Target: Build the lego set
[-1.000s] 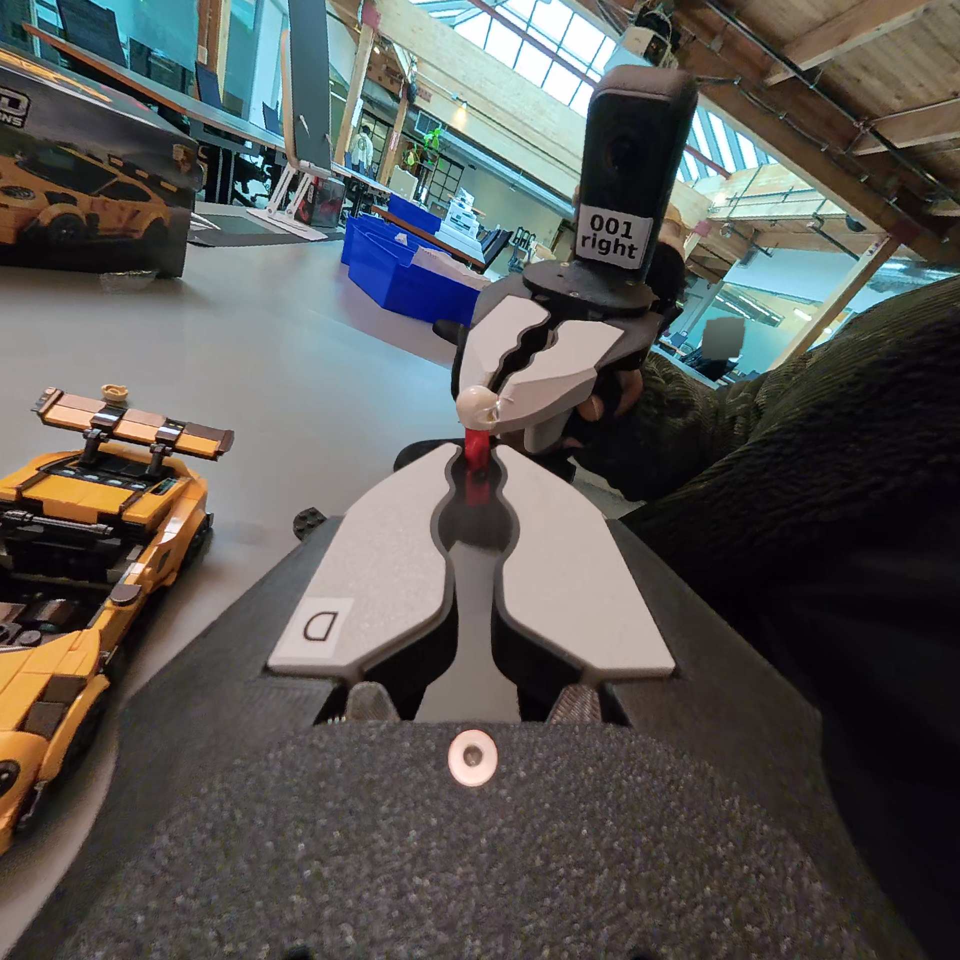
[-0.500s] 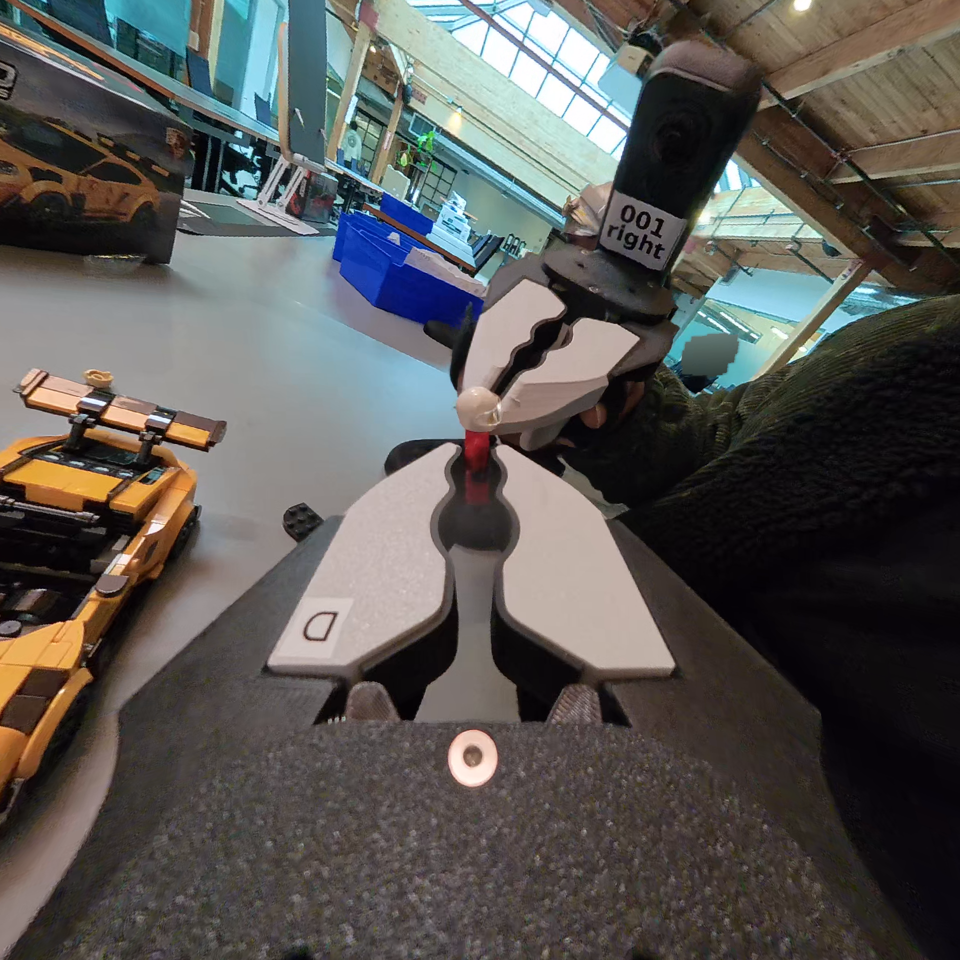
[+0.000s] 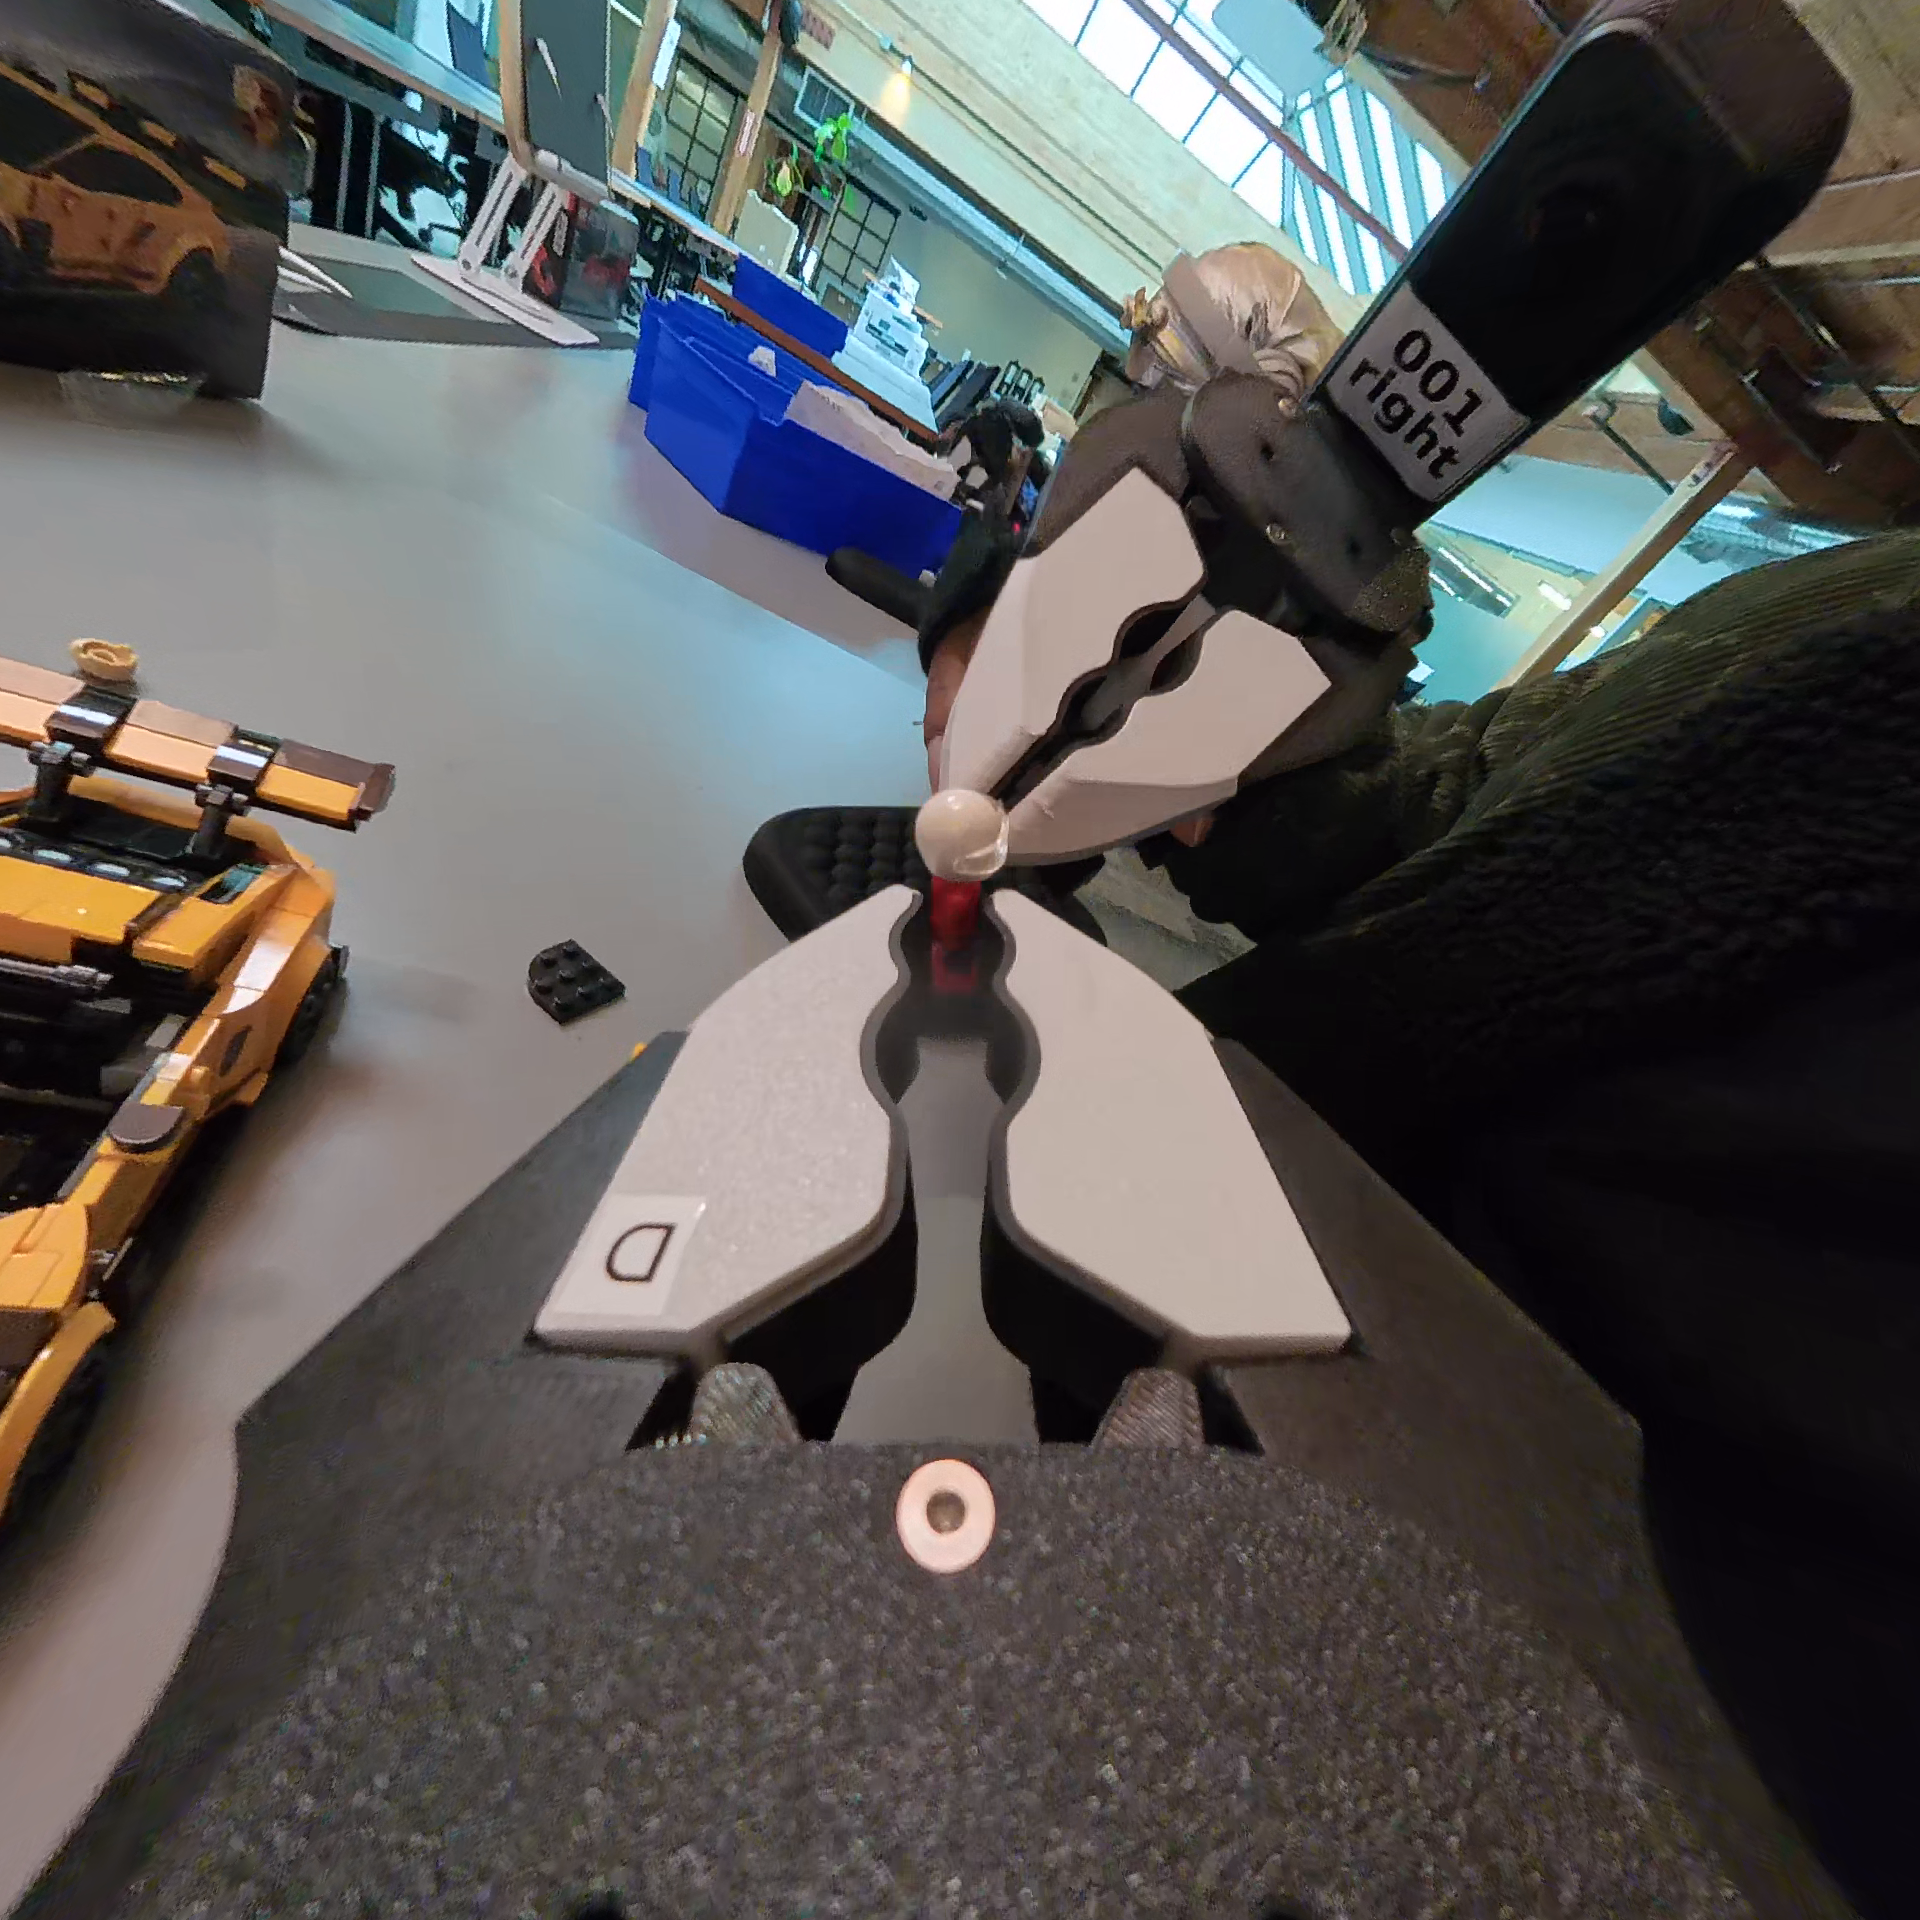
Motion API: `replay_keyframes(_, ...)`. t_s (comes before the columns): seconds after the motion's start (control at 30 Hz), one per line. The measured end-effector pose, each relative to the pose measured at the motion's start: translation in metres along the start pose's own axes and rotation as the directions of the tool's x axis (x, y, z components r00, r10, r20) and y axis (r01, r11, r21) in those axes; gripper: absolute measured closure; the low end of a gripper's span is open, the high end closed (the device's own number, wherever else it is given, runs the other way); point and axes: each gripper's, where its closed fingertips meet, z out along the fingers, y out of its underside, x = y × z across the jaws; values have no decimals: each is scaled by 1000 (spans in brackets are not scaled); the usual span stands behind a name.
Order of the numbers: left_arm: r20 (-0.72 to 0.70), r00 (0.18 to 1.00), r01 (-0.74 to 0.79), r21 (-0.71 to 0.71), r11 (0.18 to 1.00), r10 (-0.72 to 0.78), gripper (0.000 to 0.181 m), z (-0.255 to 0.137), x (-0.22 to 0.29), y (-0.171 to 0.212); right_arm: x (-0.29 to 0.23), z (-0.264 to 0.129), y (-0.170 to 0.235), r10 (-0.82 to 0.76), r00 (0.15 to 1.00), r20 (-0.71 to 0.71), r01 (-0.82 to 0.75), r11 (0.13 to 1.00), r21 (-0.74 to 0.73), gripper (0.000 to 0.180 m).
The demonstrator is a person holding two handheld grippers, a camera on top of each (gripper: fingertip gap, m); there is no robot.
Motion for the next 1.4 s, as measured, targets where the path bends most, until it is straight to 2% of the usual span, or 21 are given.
replay_keyframes(0.47,16,998,-61,-199,978,65,173,11,3,30,-17,-1,24,-115,983,142,138,977,-165,179)
replay_keyframes(0.93,21,997,-68,-281,957,77,173,15,4,44,-25,-1,34,-223,954,200,267,937,-227,179)
replay_keyframes(1.13,50,997,-45,-290,956,63,173,16,0,46,-25,2,36,-224,961,161,258,936,-241,179)
replay_keyframes(1.17,63,996,-36,-280,959,56,171,16,-2,44,-41,3,32,-167,958,232,216,955,-205,180)
replay_keyframes(1.2,58,998,-16,-157,987,25,172,18,1,23,-74,7,28,-80,928,364,153,972,-178,180)
replay_keyframes(1.23,18,1000,6,-127,992,-4,172,20,9,7,-79,19,40,-166,929,330,245,945,-217,180)
replay_keyframes(1.27,18,997,-72,-122,990,74,172,23,18,-3,-57,26,44,-334,925,179,369,902,-225,180)
replay_keyframes(1.3,98,973,-194,-153,969,210,172,21,14,-6,-45,19,34,-307,942,138,329,926,-184,180)
replay_keyframes(1.33,131,964,-213,-148,966,233,172,14,9,-9,-44,7,21,-161,968,195,193,969,-156,180)
replay_keyframes(1.37,133,979,-140,-120,983,156,172,6,3,-11,-41,-2,13,-115,973,202,144,980,-136,180)
replay_keyframes(1.4,148,982,-103,-81,991,114,172,-3,-5,-15,-39,-6,12,-159,973,167,180,976,-122,180)
